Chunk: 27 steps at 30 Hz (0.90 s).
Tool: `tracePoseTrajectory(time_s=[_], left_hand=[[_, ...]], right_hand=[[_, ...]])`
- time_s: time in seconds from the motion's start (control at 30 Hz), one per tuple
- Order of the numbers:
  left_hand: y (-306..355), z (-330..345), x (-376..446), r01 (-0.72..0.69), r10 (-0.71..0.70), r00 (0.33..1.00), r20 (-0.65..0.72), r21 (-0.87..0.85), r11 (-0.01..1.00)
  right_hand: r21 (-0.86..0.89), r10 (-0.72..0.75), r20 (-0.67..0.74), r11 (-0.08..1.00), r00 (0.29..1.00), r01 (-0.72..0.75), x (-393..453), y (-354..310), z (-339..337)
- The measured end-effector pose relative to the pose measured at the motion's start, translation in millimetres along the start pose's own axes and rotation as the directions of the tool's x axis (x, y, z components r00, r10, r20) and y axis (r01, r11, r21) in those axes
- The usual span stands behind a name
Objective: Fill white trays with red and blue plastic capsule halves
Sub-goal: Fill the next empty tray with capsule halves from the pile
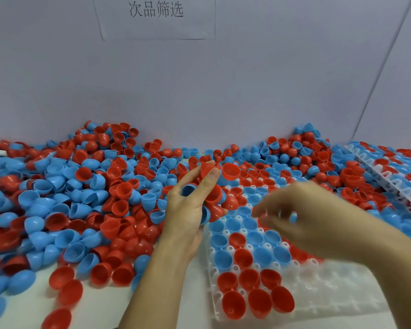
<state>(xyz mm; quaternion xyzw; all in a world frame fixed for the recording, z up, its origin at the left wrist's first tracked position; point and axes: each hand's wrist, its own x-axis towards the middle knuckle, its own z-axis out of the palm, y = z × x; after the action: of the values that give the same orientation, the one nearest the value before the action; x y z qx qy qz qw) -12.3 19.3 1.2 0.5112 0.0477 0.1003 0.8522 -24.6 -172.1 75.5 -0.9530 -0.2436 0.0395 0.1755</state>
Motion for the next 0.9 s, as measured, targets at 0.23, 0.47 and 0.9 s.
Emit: tracePoseTrajectory(time_s=[0.23, 0.47, 0.9], left_hand=[[-6.1, 1.3, 5.3, -0.222, 0.219, 0.975, 0.043, 0.296, 0.929], [-9.0, 0.2, 9.7, -0.390, 0.316, 0.921, 0.229, 0.551, 0.737], [-7.8, -3.4, 14.4, -0.407, 0.379, 0.913, 0.153, 0.422, 0.810]], right_hand=[[0.415, 0.067, -0.433, 0.900, 0.899, 0.133, 54.5, -8.9, 13.5], [0.696, 0.212, -0.083, 0.712, 0.974, -0.096, 54.4, 12.8, 25.2], [0.241, 0.036, -0.067, 0.970, 0.997, -0.019, -19.3, 48.4, -2.3]])
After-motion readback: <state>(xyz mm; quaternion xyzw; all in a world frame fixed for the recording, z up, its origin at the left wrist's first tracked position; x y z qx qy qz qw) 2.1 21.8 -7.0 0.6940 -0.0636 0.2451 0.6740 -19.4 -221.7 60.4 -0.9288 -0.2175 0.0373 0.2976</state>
